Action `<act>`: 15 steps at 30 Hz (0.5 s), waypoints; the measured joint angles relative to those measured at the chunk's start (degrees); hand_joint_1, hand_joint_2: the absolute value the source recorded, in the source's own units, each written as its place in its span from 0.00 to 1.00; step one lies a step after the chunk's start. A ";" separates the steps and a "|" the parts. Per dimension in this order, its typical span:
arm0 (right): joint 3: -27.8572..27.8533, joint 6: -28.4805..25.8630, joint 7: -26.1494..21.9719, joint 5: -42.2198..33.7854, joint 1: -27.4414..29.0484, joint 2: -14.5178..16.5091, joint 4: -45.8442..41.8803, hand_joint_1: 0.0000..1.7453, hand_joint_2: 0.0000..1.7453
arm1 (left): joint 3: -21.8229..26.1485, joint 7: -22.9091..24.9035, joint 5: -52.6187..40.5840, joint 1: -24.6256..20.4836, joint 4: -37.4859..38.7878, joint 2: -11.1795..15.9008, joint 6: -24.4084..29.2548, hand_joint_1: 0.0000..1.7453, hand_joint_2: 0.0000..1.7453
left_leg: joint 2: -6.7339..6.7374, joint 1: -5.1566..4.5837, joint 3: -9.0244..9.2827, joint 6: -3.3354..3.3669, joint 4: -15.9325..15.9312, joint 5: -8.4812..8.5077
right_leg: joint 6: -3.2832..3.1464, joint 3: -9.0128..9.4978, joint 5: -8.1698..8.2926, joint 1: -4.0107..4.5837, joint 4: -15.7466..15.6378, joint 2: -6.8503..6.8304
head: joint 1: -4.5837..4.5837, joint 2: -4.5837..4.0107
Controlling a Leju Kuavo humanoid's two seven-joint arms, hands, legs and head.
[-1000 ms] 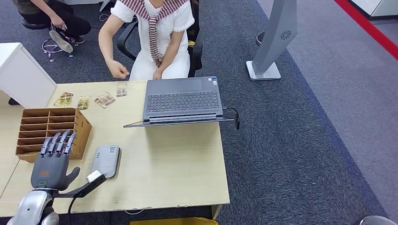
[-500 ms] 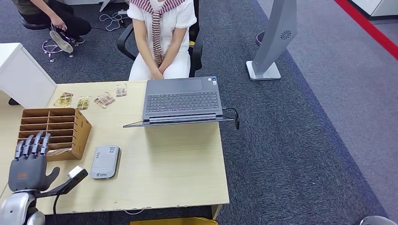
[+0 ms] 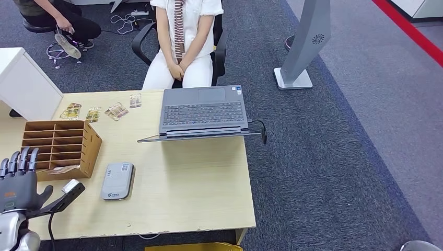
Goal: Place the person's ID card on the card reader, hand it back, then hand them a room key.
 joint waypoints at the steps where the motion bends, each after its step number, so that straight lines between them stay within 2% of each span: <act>1: 0.00 0.04 -0.10 0.02 0.00 0.00 0.00 0.00 1.00 | 0.01 -0.01 -0.09 -0.19 0.11 -0.02 -0.07 0.00 1.00 | 0.00 0.00 0.00 0.00 0.00 0.00 | 0.00 0.00 0.00 0.00 0.00 0.00 | -0.01 -0.01; 15: -0.07 -0.02 -0.80 0.09 -0.10 0.00 0.00 0.00 1.00 | -0.02 0.21 -1.82 -1.77 -0.81 -2.38 -2.30 0.00 1.00 | 0.03 0.00 0.01 0.00 0.00 0.00 | -0.02 -0.02 0.01 0.00 0.00 0.02 | 0.00 0.01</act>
